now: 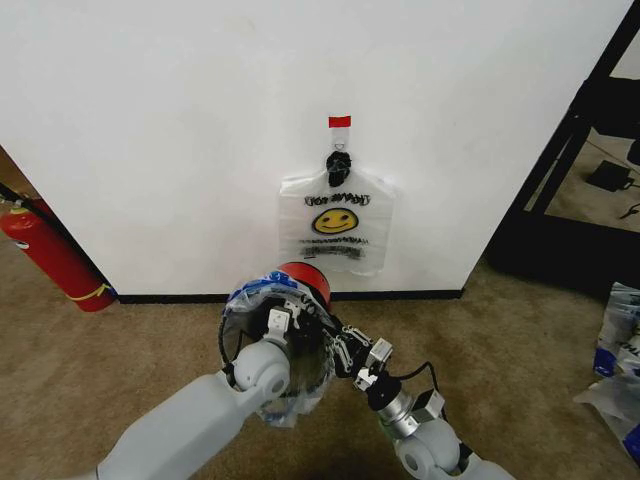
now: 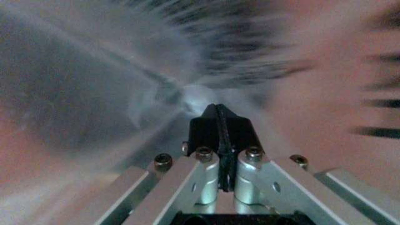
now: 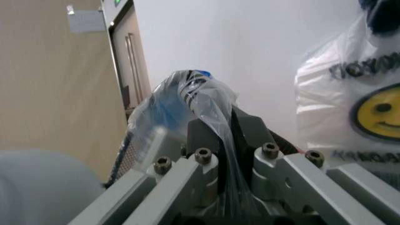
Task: Pick up the garbage bag from the wall and place it over the trash bin.
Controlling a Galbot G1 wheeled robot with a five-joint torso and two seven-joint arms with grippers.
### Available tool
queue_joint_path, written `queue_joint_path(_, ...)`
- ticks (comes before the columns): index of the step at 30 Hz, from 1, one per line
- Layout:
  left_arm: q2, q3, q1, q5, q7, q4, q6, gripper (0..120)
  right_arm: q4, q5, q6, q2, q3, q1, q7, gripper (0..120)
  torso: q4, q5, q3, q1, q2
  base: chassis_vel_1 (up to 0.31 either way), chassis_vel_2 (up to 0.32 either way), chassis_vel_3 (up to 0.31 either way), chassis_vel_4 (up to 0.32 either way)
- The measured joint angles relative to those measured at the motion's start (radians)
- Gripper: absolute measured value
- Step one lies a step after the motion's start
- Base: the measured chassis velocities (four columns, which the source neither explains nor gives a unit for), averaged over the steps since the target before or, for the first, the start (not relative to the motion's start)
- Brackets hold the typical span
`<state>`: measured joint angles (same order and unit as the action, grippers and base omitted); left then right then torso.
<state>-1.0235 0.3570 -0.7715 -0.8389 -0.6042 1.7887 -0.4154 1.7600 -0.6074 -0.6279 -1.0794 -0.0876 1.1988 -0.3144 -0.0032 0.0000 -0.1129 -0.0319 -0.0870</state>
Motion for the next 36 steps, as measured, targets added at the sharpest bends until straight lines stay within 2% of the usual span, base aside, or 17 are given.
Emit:
queue_joint_path(8,0.026,-0.035,-0.045,0.034,0.016,0.056,0.005,0,-0.053,0.043,-0.014,-0.042,0.006,-0.003,0.005,1,0.0,0.0,0.0,0.0,0.0,0.0,0.0,0.0,0.0)
queue_joint_path(14,0.082,-0.167,-0.157,0.055,0.028,0.148,0.002,0,-0.125,0.052,-0.022,-0.079,0.017,-0.025,0.034,1,0.0001,-0.0001,0.0,0.0,0.0,0.0,0.0,0.0,0.0)
queue_joint_path(15,0.082,-0.167,-0.157,0.055,0.028,0.148,0.002,0,-0.125,0.052,-0.022,-0.079,0.017,-0.025,0.034,1,0.0001,-0.0001,0.0,0.0,0.0,0.0,0.0,0.0,0.0)
queue_joint_path(17,0.096,-0.212,-0.208,0.063,0.036,0.184,-0.003,0,-0.141,0.049,-0.022,-0.089,0.016,-0.033,0.057,1,0.0,-0.0002,0.0,0.0,0.0,0.0,0.0,0.0,0.0)
queue_joint_path(20,0.134,-0.322,-0.379,0.083,0.071,0.3,-0.007,0,-0.153,-0.012,-0.005,-0.114,-0.006,-0.053,0.143,1,0.0006,-0.0004,0.0,0.0,0.0,0.0,0.0,0.0,0.0)
queue_joint_path(21,0.134,-0.322,-0.379,0.083,0.071,0.3,-0.007,0,-0.153,-0.012,-0.005,-0.114,-0.006,-0.053,0.143,1,0.0006,-0.0004,0.0,0.0,0.0,0.0,0.0,0.0,0.0)
queue_joint_path(24,0.151,-0.411,-0.489,0.083,0.109,0.407,0.01,0,-0.148,-0.08,0.013,-0.13,-0.009,-0.056,0.181,1,0.0009,-0.0002,0.0,0.0,0.0,0.0,0.0,0.0,0.0)
queue_joint_path(25,0.157,-0.432,-0.51,0.084,0.131,0.438,0.026,0,-0.143,-0.101,0.019,-0.134,-0.003,-0.051,0.192,1,0.0002,-0.0001,0.0,0.0,0.0,0.0,0.0,0.0,0.0)
queue_joint_path(28,0.16,-0.484,-0.579,0.131,0.197,0.528,0.084,10,-0.136,-0.169,0.035,-0.146,0.003,-0.047,0.233,1,-0.0005,-0.0002,0.0,0.0,0.0,0.0,0.0,0.0,0.0)
queue_joint_path(29,0.16,-0.484,-0.579,0.131,0.197,0.528,0.084,10,-0.136,-0.169,0.035,-0.146,0.003,-0.047,0.233,1,-0.0005,-0.0002,0.0,0.0,0.0,0.0,0.0,0.0,0.0)
queue_joint_path(31,0.145,-0.528,-0.621,0.193,0.212,0.563,0.122,18,-0.117,-0.25,0.053,-0.152,0.004,-0.042,0.238,1,0.0001,-0.0001,0.0,0.0,0.0,0.0,0.0,0.0,0.0)
queue_joint_path(33,0.121,-0.593,-0.658,0.291,0.208,0.552,0.162,26,-0.084,-0.359,0.082,-0.153,0.008,-0.031,0.212,1,0.0003,-0.0001,0.0,0.0,0.0,0.0,0.0,0.0,0.0)
queue_joint_path(35,0.103,-0.654,-0.676,0.376,0.184,0.496,0.188,34,-0.062,-0.434,0.102,-0.15,0.017,-0.021,0.166,1,0.0002,-0.0002,0.0,0.0,0.0,0.0,0.0,0.0,0.0)
queue_joint_path(36,0.103,-0.654,-0.676,0.376,0.184,0.496,0.188,34,-0.062,-0.434,0.102,-0.15,0.017,-0.021,0.166,1,0.0002,-0.0002,0.0,0.0,0.0,0.0,0.0,0.0,0.0)
